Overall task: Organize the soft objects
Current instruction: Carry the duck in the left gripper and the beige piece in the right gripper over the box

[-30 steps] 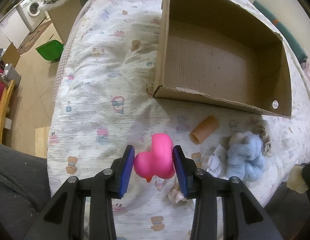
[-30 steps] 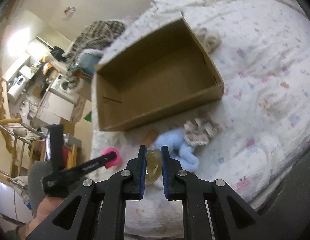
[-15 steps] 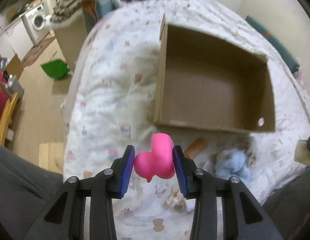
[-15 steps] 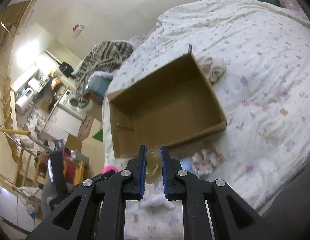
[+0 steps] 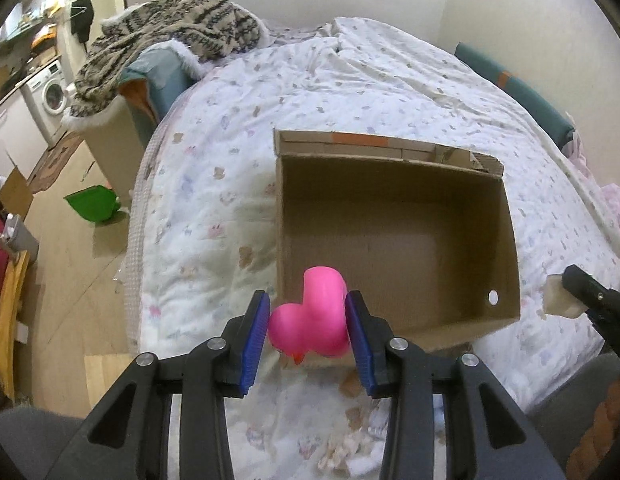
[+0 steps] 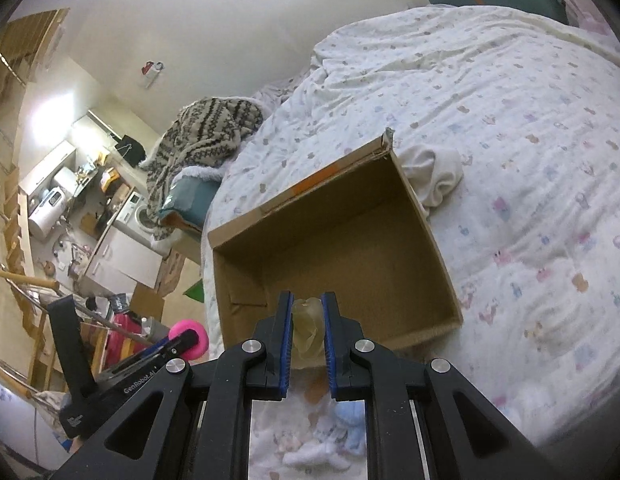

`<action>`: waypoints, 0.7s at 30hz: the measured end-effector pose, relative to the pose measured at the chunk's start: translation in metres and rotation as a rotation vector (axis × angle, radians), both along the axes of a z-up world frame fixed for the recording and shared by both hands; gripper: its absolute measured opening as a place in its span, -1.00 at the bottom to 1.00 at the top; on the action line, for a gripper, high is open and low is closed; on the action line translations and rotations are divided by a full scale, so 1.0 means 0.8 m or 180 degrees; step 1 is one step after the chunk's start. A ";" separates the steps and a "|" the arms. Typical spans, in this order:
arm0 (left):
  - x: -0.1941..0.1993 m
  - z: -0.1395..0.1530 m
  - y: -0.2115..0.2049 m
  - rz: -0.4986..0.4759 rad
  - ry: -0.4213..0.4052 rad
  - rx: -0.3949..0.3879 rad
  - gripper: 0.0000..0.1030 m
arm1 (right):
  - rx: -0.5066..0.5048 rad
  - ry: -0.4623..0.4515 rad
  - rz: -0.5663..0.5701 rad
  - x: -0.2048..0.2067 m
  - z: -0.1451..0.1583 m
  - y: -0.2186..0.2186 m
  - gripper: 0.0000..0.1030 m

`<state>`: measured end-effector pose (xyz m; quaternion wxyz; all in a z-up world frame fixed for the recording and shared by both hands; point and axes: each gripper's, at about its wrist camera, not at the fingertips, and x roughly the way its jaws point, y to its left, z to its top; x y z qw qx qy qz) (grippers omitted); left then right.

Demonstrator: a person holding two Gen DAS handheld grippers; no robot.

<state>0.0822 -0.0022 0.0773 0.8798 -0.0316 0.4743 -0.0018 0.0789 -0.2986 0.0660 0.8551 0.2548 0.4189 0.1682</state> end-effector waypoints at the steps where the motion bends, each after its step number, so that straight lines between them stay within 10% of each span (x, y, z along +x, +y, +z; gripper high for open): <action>1: 0.005 0.000 -0.001 -0.0013 0.0002 -0.0001 -0.31 | -0.0014 0.0003 0.0003 0.006 0.000 0.001 -0.70; 21: 0.061 -0.084 -0.036 -0.0170 0.0252 0.0009 -0.31 | -0.0318 0.0428 0.0113 0.076 -0.074 0.023 -0.69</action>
